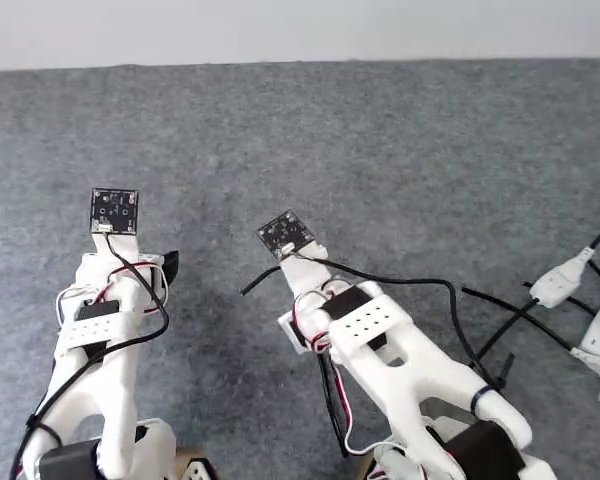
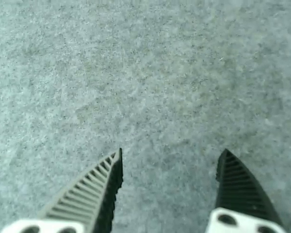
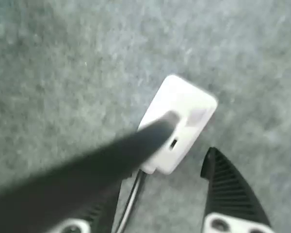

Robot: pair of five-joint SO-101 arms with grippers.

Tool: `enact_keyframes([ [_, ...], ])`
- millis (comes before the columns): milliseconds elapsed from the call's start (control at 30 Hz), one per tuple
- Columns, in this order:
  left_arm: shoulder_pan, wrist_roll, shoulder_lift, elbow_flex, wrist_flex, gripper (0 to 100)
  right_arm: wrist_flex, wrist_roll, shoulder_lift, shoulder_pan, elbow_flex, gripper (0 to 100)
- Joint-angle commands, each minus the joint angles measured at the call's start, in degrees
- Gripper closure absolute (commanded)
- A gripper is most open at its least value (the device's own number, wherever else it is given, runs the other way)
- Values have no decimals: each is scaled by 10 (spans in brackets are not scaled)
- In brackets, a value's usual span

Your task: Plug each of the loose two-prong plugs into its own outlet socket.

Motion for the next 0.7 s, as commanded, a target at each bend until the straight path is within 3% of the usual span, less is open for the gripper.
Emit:
enact_keyframes([
  [0, -3, -7, -11, -4, -16, 705, -5, -18, 5, -9, -33, 755],
  [267, -3, -7, -11, -4, -17, 705, 29, -14, 149, 6, -166, 764],
  [333, -3, -7, -11, -4, -17, 705, 54, -14, 189, 7, -211, 821],
  [433, -3, -7, -11, -4, -17, 705, 90, -13, 226, 16, -253, 984],
  [667, -3, -7, -11, -4, -17, 705, 106, -15, 187, 105, -232, 990],
])
